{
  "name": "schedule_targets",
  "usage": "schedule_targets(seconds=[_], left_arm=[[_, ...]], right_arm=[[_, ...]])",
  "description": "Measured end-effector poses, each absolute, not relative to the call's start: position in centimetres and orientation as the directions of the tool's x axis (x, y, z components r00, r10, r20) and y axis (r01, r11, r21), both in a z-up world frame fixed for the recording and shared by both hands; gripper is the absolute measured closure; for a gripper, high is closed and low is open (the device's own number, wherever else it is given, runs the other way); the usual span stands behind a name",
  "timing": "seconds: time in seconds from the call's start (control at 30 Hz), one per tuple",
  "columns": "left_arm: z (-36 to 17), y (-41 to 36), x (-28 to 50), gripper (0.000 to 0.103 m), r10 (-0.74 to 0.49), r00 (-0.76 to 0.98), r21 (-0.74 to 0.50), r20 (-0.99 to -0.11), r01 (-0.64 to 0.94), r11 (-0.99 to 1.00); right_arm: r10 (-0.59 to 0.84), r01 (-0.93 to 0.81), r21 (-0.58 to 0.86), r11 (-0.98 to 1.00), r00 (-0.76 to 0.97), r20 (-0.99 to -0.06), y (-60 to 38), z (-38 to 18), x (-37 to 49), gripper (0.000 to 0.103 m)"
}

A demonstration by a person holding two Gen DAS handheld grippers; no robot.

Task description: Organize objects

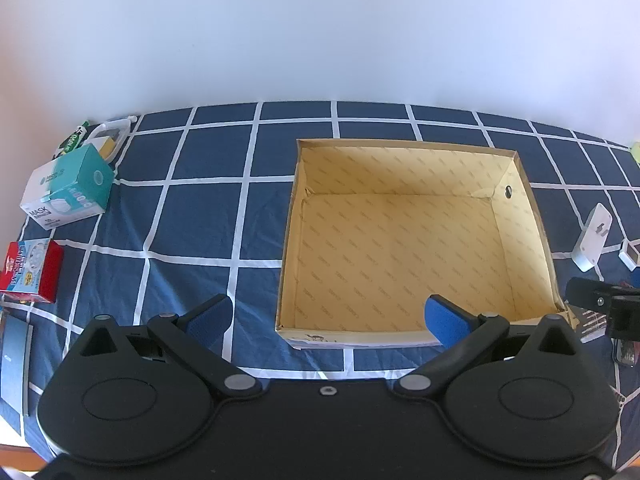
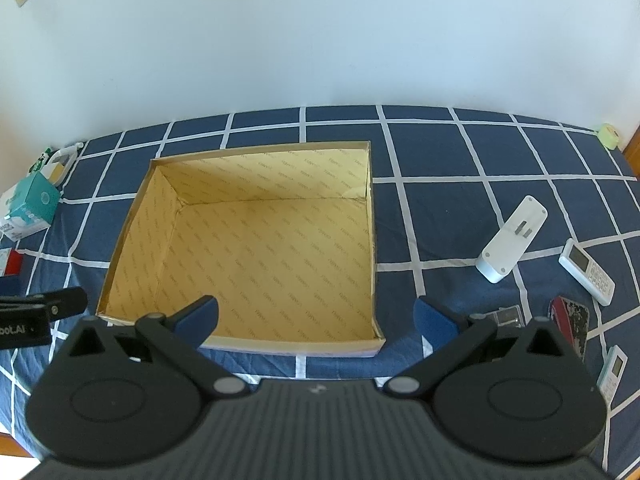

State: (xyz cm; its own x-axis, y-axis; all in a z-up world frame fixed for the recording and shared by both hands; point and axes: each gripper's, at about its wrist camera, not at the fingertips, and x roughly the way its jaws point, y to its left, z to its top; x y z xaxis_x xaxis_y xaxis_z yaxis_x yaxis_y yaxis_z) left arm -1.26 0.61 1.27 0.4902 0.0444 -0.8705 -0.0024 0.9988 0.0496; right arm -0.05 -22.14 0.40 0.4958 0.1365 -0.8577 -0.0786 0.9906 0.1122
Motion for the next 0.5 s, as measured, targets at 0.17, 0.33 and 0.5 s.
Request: schedule_targets(seconds=[0.17,0.33,0.5], left_arm=[[1.33,0.58,-1.28,0.000,0.044,0.492,0.049,-0.869,-0.002,0.999],[1.42,0.65,-1.24,0.000,0.043,0.493,0.049,-0.869,-0.001,0.999],[1.50,0.67,-1.33,0.000,0.041,0.493,0.045,-0.869,-0.005,0.999]], right_arm=[[0.137,-0.082,0.111,0.990,0.495,-0.858,-22.18,0.40,-0.07,0.000],[0.141,-0.091,0.111,0.990,0.496,-0.857,-22.27,0.48,-0.04,0.000],[0.147,-0.102,0.110,0.989,0.495,-0.856,-22.24,0.54,-0.11,0.000]])
